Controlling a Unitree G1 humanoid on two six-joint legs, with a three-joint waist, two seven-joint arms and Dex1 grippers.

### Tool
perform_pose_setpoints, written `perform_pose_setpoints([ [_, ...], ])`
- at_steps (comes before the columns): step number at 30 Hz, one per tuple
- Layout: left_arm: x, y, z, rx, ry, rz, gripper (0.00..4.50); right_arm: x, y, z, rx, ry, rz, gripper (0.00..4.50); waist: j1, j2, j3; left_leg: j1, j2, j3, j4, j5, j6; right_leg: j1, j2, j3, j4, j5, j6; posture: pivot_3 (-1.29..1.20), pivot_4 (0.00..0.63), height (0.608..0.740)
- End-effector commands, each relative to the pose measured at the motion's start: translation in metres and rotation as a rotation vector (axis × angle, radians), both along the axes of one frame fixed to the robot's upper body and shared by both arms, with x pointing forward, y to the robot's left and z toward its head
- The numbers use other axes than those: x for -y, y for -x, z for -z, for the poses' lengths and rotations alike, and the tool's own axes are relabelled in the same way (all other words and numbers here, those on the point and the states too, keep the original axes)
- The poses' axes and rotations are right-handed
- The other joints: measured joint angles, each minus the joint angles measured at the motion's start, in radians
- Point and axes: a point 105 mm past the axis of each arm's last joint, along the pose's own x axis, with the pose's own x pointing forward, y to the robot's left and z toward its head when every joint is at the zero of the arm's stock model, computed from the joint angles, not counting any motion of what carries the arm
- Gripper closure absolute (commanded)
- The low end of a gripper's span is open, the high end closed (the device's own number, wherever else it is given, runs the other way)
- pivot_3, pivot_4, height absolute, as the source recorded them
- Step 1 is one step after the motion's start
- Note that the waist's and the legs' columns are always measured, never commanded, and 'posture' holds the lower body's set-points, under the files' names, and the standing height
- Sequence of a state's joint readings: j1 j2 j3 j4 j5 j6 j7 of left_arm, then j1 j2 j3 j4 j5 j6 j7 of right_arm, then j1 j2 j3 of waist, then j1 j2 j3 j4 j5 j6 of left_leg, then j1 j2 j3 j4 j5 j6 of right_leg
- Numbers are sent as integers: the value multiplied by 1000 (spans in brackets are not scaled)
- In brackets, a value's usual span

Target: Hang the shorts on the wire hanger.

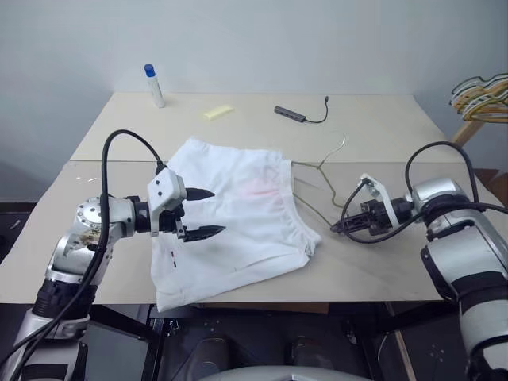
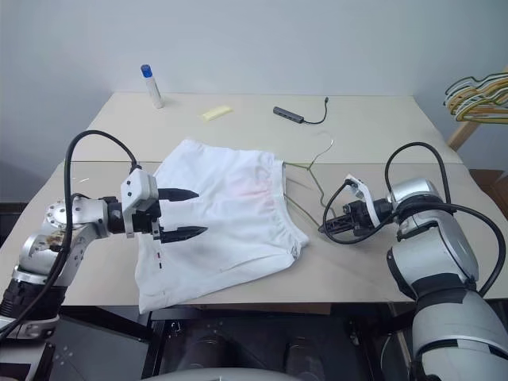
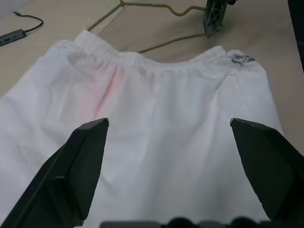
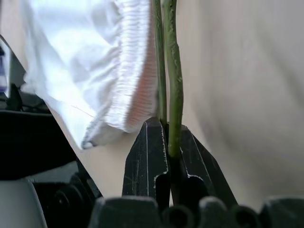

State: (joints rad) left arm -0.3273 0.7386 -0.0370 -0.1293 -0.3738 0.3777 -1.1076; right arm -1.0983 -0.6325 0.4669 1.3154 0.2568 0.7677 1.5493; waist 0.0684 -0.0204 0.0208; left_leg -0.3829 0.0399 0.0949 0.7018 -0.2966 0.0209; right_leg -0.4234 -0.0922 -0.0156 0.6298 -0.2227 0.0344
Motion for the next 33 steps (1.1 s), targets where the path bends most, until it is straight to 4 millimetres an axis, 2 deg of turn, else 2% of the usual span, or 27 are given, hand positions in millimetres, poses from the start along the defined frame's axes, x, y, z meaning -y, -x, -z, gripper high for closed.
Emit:
perform_pose_setpoints([
  [1,-1,-3,-11,35,16,-11,40,-10,-19,-30,245,-35,-100,4500,-1,0,0,0,0,0,0,0,0,0,0,0,0,0,0,154,0,740],
  [4,-7,-9,-20,66,20,-33,40,-20,-26,-39,399,-1,-199,4500,-4,0,0,0,0,0,0,0,0,0,0,0,0,0,0,132,0,740],
  [6,-15,-18,-35,120,33,-67,40,-27,-27,-45,485,18,-268,4500,-7,0,0,0,0,0,0,0,0,0,0,0,0,0,0,129,0,740],
  [9,-33,-34,-74,211,136,-115,40,-44,-24,-54,616,76,-401,4500,-9,0,0,-1,0,0,0,0,-1,0,0,-1,0,0,0,119,0,740],
  [12,-50,-43,-111,278,218,-125,40,-57,-21,-61,685,103,-451,4500,-12,0,0,-2,0,-2,1,2,-4,-1,0,-2,0,0,0,115,0,740],
  [14,-57,-46,-129,311,222,-105,40,-65,-20,-65,736,134,-486,4500,-19,0,0,-2,0,-2,1,2,-4,-1,0,-3,0,0,0,115,0,740],
  [16,-62,-50,-138,327,188,-85,40,-72,-17,-67,778,157,-525,4500,-25,0,0,-2,-1,-2,1,2,-4,0,0,-3,-1,0,0,115,0,740],
  [19,-62,-53,-137,309,121,-29,40,-78,-15,-67,815,205,-566,4500,-29,0,0,-2,-1,-1,1,3,-4,1,0,-3,-1,0,0,115,0,740],
  [23,-51,-52,-119,216,-32,139,40,-88,-8,-65,854,248,-650,4500,-29,0,0,-2,0,-1,1,3,-5,1,0,-4,-1,0,0,115,0,740],
  [33,-25,-68,-92,114,-165,246,40,-100,-6,-63,873,267,-699,4500,-35,0,0,-3,-1,-1,2,2,-4,0,0,-3,-1,0,0,93,0,740],
])
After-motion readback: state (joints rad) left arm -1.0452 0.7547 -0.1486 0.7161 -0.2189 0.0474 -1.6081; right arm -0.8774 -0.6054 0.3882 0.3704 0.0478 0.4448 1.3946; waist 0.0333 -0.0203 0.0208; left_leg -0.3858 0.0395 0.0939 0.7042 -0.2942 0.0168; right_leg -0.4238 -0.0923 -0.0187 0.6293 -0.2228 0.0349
